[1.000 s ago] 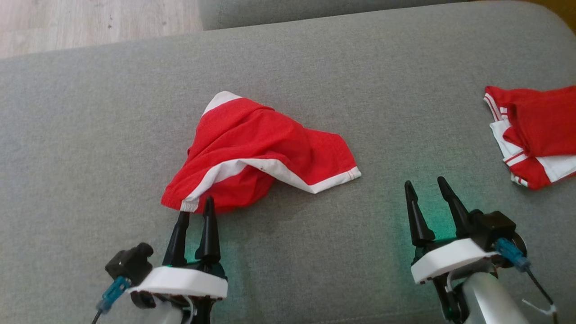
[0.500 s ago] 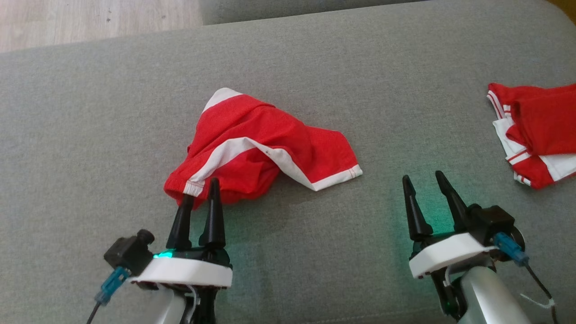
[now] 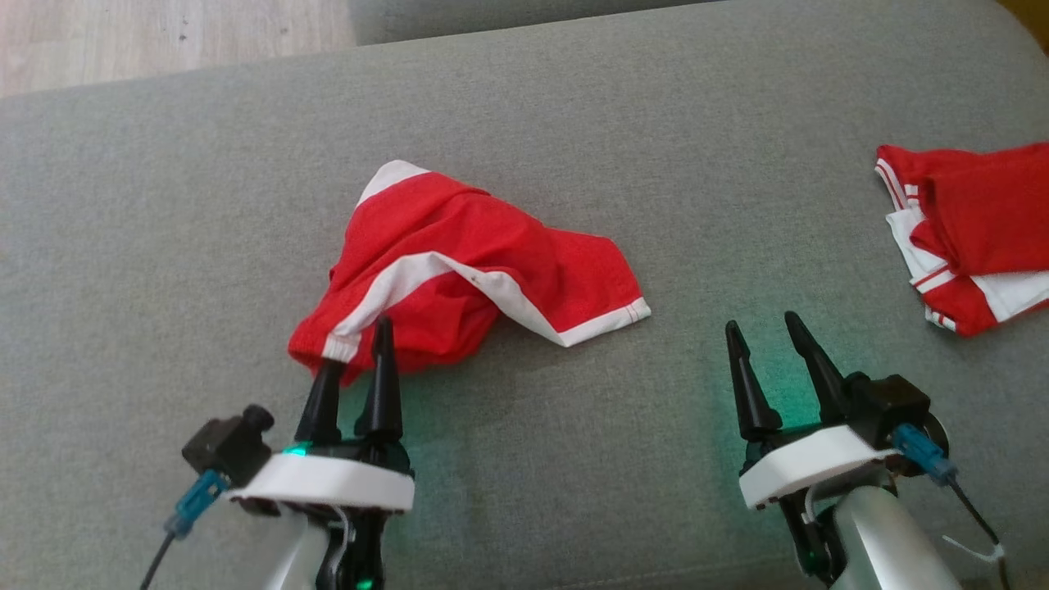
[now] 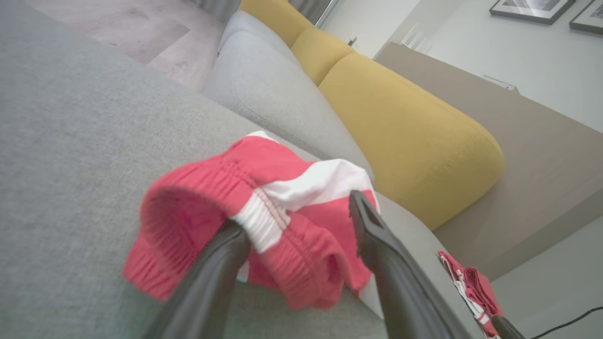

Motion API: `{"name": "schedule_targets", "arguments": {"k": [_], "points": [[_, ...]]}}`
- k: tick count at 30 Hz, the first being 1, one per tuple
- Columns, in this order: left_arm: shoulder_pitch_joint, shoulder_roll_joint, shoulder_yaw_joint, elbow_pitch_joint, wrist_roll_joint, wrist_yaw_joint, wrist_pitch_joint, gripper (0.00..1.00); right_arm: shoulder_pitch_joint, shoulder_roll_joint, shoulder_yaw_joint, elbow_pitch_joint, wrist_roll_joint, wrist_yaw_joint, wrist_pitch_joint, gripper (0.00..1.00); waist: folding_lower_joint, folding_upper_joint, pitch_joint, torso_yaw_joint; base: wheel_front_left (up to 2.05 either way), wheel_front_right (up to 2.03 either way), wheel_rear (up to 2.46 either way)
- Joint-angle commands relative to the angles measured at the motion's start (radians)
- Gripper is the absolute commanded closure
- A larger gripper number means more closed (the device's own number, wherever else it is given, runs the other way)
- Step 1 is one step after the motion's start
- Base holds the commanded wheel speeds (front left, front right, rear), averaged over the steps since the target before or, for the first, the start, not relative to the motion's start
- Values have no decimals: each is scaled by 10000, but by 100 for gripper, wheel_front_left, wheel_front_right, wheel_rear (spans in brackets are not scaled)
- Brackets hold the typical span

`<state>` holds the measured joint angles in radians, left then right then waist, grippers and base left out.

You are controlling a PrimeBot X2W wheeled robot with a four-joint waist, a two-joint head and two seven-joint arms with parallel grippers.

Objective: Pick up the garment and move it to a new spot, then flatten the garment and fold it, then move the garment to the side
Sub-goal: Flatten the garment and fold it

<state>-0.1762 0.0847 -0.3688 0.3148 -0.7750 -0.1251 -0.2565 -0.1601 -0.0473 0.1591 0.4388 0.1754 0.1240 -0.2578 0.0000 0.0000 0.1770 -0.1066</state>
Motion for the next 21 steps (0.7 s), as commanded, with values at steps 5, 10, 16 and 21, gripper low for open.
{"name": "schedule_targets", "arguments": {"k": [5, 10, 16, 21], "points": [[-438, 125, 321, -417, -10, -55, -53, 0, -295, -29, 239, -266, 49, 67, -40, 0, 0, 0, 108, -38, 0, 0, 0], [-563, 117, 523, -522, 124, -55, -53, 17, -367, -29, 209, -295, 71, 67, -40, 0, 0, 0, 269, -26, 0, 0, 0], [-526, 43, 680, -733, 310, -55, -53, 100, -429, -29, 164, -284, 133, 67, -40, 0, 0, 0, 394, 101, 0, 0, 0], [-521, 3, 590, -955, 458, -55, -53, 100, -709, -29, 433, -86, 344, 67, -40, 0, 0, 0, 521, 373, 0, 0, 0]]}}
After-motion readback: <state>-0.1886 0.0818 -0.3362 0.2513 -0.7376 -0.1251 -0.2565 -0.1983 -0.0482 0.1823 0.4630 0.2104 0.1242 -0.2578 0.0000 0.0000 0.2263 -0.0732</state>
